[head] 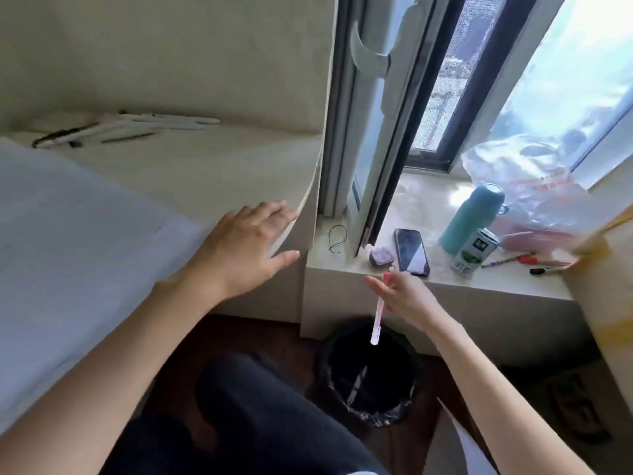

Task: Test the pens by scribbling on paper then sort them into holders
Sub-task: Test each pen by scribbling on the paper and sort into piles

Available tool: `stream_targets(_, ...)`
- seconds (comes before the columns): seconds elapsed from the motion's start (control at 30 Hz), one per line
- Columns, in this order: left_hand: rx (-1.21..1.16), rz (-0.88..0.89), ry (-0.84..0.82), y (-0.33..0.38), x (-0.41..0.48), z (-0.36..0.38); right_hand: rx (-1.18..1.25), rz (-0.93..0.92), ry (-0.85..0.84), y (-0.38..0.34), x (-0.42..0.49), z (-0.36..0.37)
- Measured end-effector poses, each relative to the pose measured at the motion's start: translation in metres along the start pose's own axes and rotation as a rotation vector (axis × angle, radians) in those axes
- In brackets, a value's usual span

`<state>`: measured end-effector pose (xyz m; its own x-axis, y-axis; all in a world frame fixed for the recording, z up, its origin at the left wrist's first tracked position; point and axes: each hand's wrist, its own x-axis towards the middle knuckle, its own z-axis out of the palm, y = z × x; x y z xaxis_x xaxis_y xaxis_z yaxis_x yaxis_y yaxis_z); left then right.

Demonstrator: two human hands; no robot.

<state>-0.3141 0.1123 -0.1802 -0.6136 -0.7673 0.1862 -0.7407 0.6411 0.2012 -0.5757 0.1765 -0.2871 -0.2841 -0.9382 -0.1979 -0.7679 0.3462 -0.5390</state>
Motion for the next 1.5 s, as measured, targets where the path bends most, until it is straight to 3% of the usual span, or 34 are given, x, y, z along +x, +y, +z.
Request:
stream_targets(0.07, 0.004, -0.006, 0.017, -0.003, 0.000, 0.003, 0.037, 0.001, 0.044, -0.007, 0.005, 0.003)
stream_targets(0.13, -0.014, -0.005, 0.008, -0.002, -0.001, 0.002, 0.256, -0.069, 0.113, -0.030, 0.007, -0.007)
stream_targets(0.23, -0.146, -0.079, 0.052, -0.005, -0.005, -0.011, 0.532, -0.256, 0.192, -0.084, 0.009, -0.033)
stream_targets(0.33, -0.229, -0.210, 0.160, -0.033, -0.019, -0.039, 0.629, -0.459, 0.138, -0.145, 0.014, -0.049)
stream_targets(0.53, -0.098, -0.467, 0.183, -0.104, -0.076, -0.069, 0.356, -0.716, -0.038, -0.269, 0.064, -0.012)
stream_targets(0.7, -0.059, -0.694, 0.218, -0.150, -0.136, -0.085, 0.063, -0.828, 0.079, -0.342, 0.114, 0.034)
stream_targets(1.1, 0.003, -0.721, 0.312, -0.177, -0.156, -0.065, -0.489, -0.921, 0.237, -0.402, 0.152, 0.092)
stream_targets(1.2, 0.039, -0.708, 0.317, -0.176, -0.157, -0.061, -0.421, -0.975, 0.317, -0.396, 0.137, 0.085)
stream_targets(1.33, 0.050, -0.693, 0.330, -0.177, -0.157, -0.060, -0.030, -1.142, 0.423, -0.399, 0.091, 0.071)
stream_targets(1.5, 0.020, -0.730, 0.450, -0.174, -0.156, -0.063, -0.069, -1.440, 0.377, -0.393, 0.047, 0.092)
